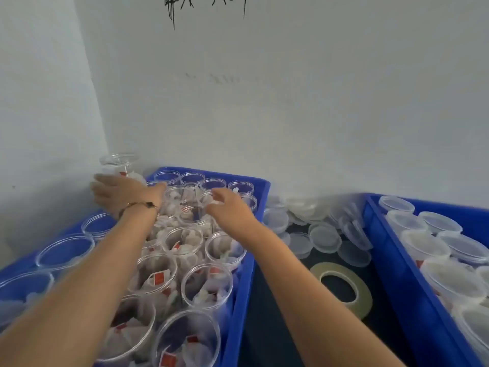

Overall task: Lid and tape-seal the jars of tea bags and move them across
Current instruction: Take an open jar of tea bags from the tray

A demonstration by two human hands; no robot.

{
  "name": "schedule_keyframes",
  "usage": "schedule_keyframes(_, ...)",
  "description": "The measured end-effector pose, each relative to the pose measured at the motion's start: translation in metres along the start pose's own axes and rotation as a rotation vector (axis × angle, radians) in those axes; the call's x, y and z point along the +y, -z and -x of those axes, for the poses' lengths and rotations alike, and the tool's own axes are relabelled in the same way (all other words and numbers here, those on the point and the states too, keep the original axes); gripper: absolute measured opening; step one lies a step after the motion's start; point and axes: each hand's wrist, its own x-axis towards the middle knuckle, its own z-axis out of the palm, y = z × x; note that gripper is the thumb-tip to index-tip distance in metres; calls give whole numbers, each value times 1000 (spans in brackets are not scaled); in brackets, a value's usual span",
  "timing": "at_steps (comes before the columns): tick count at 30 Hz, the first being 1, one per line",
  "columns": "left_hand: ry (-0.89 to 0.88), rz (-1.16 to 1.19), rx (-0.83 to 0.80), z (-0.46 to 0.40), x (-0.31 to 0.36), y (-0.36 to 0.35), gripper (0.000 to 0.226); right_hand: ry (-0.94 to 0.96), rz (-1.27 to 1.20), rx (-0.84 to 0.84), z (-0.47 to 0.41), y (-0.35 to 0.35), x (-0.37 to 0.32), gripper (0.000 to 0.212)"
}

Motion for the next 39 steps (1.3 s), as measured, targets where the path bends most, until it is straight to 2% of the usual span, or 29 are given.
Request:
schedule_keyframes(4,110,118,40,-34,-15,-5,140,-44,-2,-45,-6,-21,8,53)
schedule_keyframes(8,37,211,53,-57,-17,-20,137,-76,-25,-24,-16,-30,12,50)
schedule_keyframes(11,20,240,88,-66,-23,-24,132,-79,-27,-69,-16,-33,15,50)
schedule_keyframes(14,29,267,42,-71,-25,-27,130,-83,-22,-59,-13,-30,17,49)
schedule_keyframes(16,30,271,-10,-74,-29,-31,125,-84,-9,-55,-10,-25,18,47)
schedule_keyframes(19,0,223,-21,-81,-34,-36,104,-73,-1,-62,-6,-15,19,43)
schedule_keyframes(23,3,210,-47,-84,-27,-34,103,-91,-18,-54,-6,-5,28,43)
schedule_keyframes(26,41,234,-174,-100,-29,-34,86,-103,1,-65,-4,-5,39,44)
schedule_keyframes(28,11,219,-363,-114,-36,-38,71,-122,11,-74,-4,-4,42,46)
schedule_keyframes(29,-30,178,-379,-117,-37,-40,64,-132,30,-90,-5,-2,44,47)
schedule_keyframes(32,-115,199,-339,-98,-26,-31,67,-140,46,-114,-10,5,45,47)
schedule_keyframes(35,-289,268,-270,-45,2,-14,42,-140,54,-81,-12,8,39,47)
schedule_keyframes(37,-436,278,-295,-13,22,-8,31,-130,52,-51,-8,10,33,48)
schedule_keyframes(38,-465,287,-358,3,31,-5,34,-122,46,-30,-4,11,29,48)
schedule_keyframes(39,-486,295,-413,16,37,-4,49,-112,34,2,2,13,23,48)
